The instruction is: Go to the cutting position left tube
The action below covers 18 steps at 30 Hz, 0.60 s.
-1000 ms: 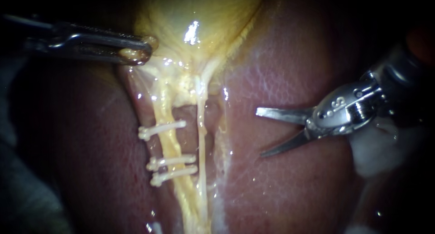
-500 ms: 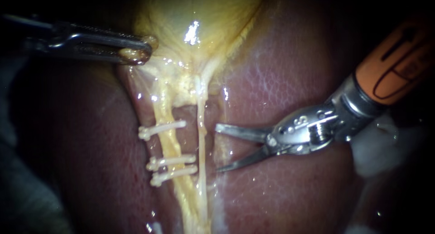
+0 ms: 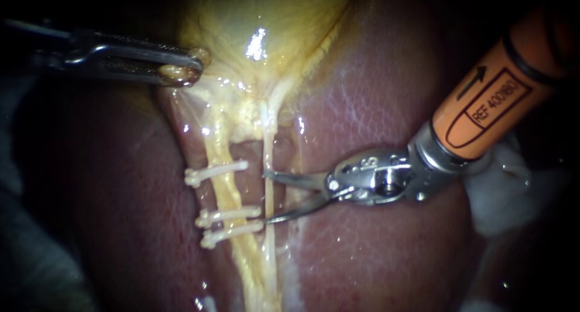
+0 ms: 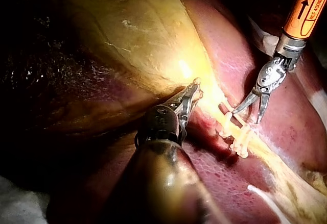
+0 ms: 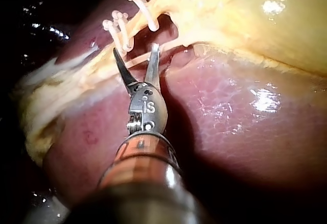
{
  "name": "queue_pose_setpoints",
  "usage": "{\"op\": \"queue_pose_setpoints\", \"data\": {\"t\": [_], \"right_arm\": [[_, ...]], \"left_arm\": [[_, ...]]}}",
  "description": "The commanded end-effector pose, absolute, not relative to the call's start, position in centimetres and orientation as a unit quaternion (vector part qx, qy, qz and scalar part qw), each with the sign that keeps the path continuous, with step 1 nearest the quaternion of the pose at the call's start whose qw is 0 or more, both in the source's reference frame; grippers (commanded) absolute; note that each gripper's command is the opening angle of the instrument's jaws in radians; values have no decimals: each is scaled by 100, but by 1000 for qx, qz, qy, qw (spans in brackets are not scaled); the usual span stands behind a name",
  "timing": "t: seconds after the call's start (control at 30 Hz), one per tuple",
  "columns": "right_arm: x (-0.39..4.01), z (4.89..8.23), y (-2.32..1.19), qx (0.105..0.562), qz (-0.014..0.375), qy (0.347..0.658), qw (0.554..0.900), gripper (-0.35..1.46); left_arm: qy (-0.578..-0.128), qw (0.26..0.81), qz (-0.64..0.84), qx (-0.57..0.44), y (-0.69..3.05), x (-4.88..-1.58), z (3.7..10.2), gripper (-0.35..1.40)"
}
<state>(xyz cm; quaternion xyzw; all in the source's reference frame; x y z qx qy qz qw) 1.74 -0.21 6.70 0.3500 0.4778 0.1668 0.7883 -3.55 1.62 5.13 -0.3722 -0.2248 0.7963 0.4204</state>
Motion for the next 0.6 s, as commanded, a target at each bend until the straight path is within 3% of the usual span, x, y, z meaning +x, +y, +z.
{"op": "queue_pose_setpoints", "data": {"t": [0.03, 0.37, 0.6], "right_arm": [[176, 673, -19, 355, 167, 479, 786, 145], [183, 704, -14, 398, 171, 476, 765, 145], [188, 705, -16, 427, 153, 496, 740, 145]], "left_arm": [[-225, 420, 796, -372, 162, -355, 513, -35], [-225, 420, 796, -372, 162, -355, 513, -35], [-225, 420, 796, -372, 162, -356, 513, -35]]}}
